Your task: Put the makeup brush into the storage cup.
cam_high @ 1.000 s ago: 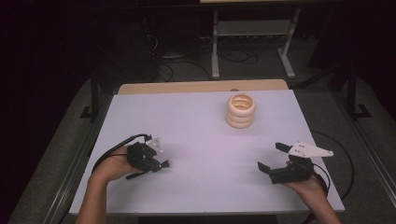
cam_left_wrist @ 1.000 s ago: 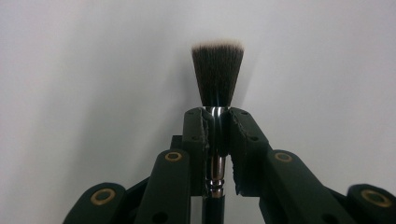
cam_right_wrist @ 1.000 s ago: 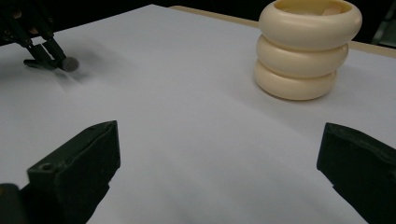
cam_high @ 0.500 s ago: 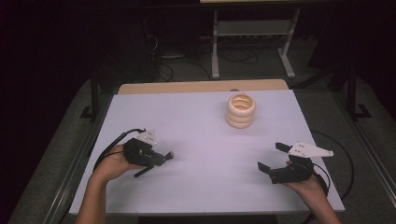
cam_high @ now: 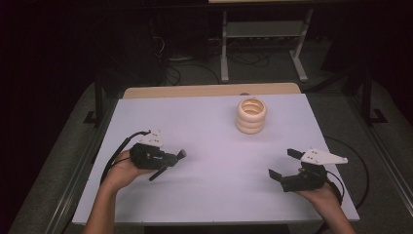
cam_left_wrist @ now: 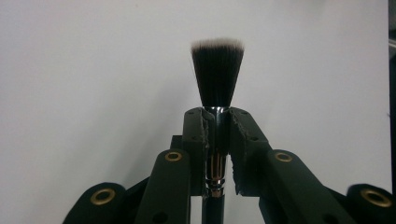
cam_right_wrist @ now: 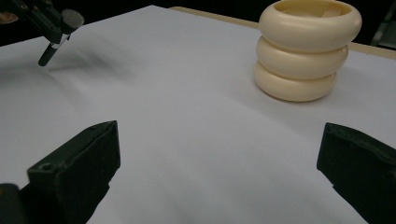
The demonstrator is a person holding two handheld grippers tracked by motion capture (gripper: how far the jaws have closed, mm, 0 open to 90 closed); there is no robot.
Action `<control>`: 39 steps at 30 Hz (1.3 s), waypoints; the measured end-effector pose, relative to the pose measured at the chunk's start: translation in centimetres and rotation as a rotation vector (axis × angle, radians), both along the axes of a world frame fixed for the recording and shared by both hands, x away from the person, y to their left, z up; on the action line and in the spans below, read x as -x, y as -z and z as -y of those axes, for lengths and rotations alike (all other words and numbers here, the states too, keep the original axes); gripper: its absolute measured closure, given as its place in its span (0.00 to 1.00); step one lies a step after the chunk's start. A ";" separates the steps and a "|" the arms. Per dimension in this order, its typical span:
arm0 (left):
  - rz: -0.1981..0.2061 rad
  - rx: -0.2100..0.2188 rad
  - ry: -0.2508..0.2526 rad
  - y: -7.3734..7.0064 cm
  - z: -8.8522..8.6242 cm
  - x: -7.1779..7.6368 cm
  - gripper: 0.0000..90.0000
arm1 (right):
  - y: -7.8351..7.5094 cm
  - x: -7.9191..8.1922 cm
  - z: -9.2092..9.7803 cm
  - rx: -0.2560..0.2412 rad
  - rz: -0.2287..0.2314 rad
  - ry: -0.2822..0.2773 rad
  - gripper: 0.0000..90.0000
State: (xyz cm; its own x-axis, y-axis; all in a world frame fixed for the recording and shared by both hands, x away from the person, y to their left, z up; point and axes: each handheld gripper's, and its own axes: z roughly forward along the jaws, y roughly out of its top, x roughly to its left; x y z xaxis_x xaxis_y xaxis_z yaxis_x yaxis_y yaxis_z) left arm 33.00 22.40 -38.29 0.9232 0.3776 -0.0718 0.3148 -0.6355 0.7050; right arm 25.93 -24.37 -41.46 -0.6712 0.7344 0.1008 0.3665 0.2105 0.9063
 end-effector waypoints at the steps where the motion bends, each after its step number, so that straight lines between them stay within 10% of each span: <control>1: 0.009 0.005 0.001 0.0 0.0 -0.1 0.86 | 0.0 0.0 0.0 -0.001 0.000 0.000 0.00; 39: 0.107 0.430 -0.139 -1.7 0.8 0.4 0.86 | -1.2 -0.5 -0.4 -0.029 -0.014 -0.015 0.00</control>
